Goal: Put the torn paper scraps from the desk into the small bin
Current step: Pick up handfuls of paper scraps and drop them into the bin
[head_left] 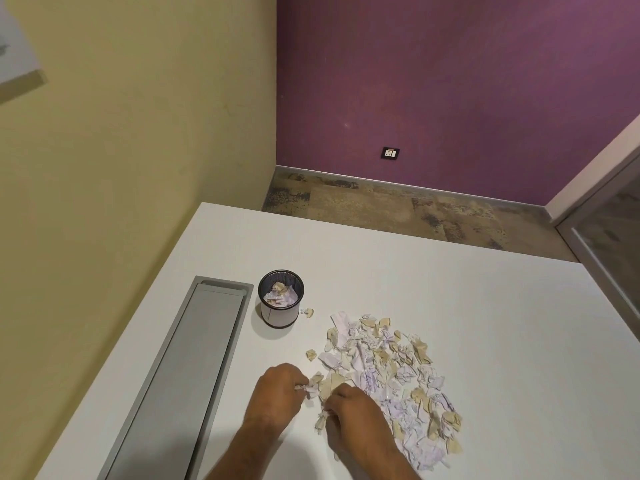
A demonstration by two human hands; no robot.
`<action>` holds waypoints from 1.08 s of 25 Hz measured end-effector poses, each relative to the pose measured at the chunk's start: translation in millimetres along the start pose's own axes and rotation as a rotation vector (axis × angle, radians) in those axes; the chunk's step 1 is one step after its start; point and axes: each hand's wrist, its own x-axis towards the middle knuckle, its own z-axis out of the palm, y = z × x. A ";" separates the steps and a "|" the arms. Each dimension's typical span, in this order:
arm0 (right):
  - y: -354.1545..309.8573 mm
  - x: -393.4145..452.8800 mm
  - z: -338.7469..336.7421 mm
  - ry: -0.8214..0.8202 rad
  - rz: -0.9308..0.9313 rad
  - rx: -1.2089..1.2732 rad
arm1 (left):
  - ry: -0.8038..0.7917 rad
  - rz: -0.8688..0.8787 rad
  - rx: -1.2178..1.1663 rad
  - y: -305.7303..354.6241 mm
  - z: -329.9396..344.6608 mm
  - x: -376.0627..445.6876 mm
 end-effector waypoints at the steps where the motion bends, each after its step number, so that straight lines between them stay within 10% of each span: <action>1: -0.2 -0.8 -3.2 0.020 0.007 0.031 | 0.019 -0.011 -0.026 -1.3 -1.3 -1.1; 15: -36.8 98.4 -135.4 0.252 0.230 0.841 | 0.070 0.001 -0.207 1.4 -26.1 -12.0; 27: -56.4 185.5 -110.4 0.012 0.086 0.412 | 0.375 0.008 -0.404 1.6 -100.3 18.9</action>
